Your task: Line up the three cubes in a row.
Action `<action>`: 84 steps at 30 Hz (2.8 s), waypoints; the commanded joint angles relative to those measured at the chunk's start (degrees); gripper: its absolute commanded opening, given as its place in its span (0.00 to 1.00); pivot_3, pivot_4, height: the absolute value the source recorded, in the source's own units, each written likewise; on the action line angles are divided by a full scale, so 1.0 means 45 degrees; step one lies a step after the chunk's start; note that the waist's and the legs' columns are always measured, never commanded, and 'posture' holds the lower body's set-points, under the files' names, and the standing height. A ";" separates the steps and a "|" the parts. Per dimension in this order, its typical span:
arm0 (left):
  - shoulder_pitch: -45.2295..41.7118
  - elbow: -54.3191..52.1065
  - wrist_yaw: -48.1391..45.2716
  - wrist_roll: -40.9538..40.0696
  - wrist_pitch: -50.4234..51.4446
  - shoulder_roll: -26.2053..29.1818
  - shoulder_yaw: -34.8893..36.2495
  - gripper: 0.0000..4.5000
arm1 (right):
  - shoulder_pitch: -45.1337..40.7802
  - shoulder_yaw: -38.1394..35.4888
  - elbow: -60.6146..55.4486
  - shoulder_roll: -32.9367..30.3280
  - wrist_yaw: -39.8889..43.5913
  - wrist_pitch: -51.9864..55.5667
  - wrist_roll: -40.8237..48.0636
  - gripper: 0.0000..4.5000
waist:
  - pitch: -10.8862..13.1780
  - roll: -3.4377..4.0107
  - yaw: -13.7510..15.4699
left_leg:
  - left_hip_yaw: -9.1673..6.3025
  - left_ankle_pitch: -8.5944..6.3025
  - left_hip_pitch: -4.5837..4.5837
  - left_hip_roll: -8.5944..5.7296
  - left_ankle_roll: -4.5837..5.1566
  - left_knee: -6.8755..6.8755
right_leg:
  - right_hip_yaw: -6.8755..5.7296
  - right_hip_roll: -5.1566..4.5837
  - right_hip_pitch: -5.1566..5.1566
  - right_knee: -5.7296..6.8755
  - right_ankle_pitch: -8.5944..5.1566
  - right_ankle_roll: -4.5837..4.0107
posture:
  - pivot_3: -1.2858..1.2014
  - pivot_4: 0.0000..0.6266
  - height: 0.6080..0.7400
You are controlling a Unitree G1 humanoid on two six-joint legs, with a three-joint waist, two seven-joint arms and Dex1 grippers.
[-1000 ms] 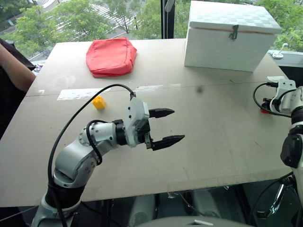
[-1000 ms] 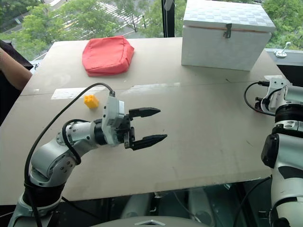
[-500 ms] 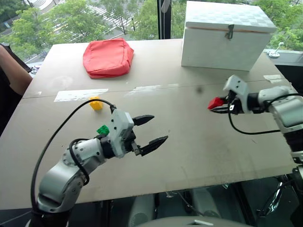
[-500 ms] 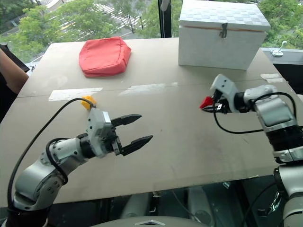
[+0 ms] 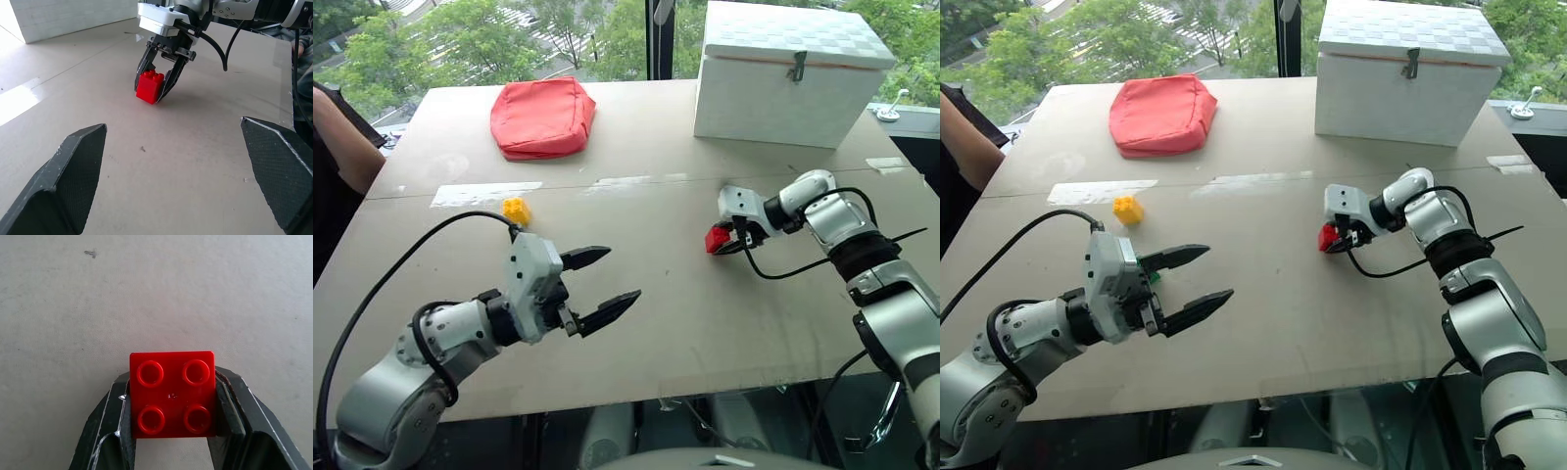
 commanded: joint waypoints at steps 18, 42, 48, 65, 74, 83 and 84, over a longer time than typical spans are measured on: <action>0.1262 -0.0435 -0.1197 -0.0463 -0.0309 0.0887 0.1040 1.00 | -0.0555 -0.0125 0.0005 0.0346 0.0741 0.0224 -0.0927 0.61 | 0.0004 0.0007 0.0008 | 0.0003 0.0002 0.0006 -0.0005 -0.0004 0.0000 | 0.0000 0.0000 0.0001 0.0007 -0.0001 -0.0002 | 0.52 0.24 1.00; 0.0875 0.2947 0.1800 0.1804 0.0452 0.0083 0.2111 1.00 | 0.7424 -0.7063 -1.4654 -0.1178 -0.2059 0.3883 0.7207 0.99 | 0.0008 0.0011 0.0082 | -0.0038 0.0000 0.0005 0.0012 -0.0002 -0.0006 | -0.0037 0.0000 0.0007 0.0015 -0.0026 0.0045 | 0.52 0.24 1.00; -0.0555 0.5042 0.0602 0.2711 0.0652 0.1786 0.1340 1.00 | 0.9813 -0.7574 -1.7083 -0.1969 -0.3402 0.4768 0.7940 0.99 | 0.0000 -0.0003 0.0124 | -0.0025 0.0001 0.0011 0.0006 -0.0003 0.0018 | -0.0037 -0.0006 0.0014 0.0023 -0.0036 0.0052 | 0.52 0.24 1.00; -0.4709 0.9537 -0.5106 0.4600 -0.2484 0.3255 -0.2472 0.30 | 1.2296 -0.8106 -1.8683 -0.2934 -0.5334 0.4183 0.7634 1.00 | 0.0010 -0.0021 0.0243 | -0.0001 0.0000 -0.0020 0.0008 -0.0004 0.0003 | -0.0033 -0.0020 -0.0019 0.0003 -0.0036 0.0055 | 0.52 0.24 1.00; -1.1527 1.3673 -0.9556 0.6109 -0.4134 0.0407 -0.6363 0.30 | 1.4092 -0.9326 -1.8790 -0.2484 -0.6809 0.3716 0.7186 1.00 | -0.0007 -0.0034 0.0598 | 0.0037 0.0002 -0.0037 -0.0048 0.0002 0.0052 | -0.0051 -0.0020 0.0038 -0.0006 -0.0036 0.0056 | 0.52 0.24 1.00; -1.4323 1.9017 -1.0156 0.8557 -0.7336 -0.2371 -0.7827 0.30 | 1.6049 -1.0965 -1.8333 -0.3169 -0.5733 0.3485 0.7861 1.00 | 0.0004 -0.0073 0.0291 | 0.0090 -0.0009 -0.0026 -0.0039 0.0023 0.0052 | 0.0008 0.0024 0.0016 -0.0001 -0.0005 0.0106 | 0.52 0.24 1.00; -1.4414 1.9208 -1.0232 0.8679 -0.7481 -0.2529 -0.7871 0.30 | 1.6130 -1.1053 -1.8274 -0.3180 -0.5655 0.3411 0.7909 1.00 | 0.0004 -0.0073 0.0293 | 0.0085 -0.0010 -0.0026 -0.0035 0.0024 0.0051 | 0.0006 0.0025 0.0017 0.0001 -0.0005 0.0107 | 0.52 0.24 1.00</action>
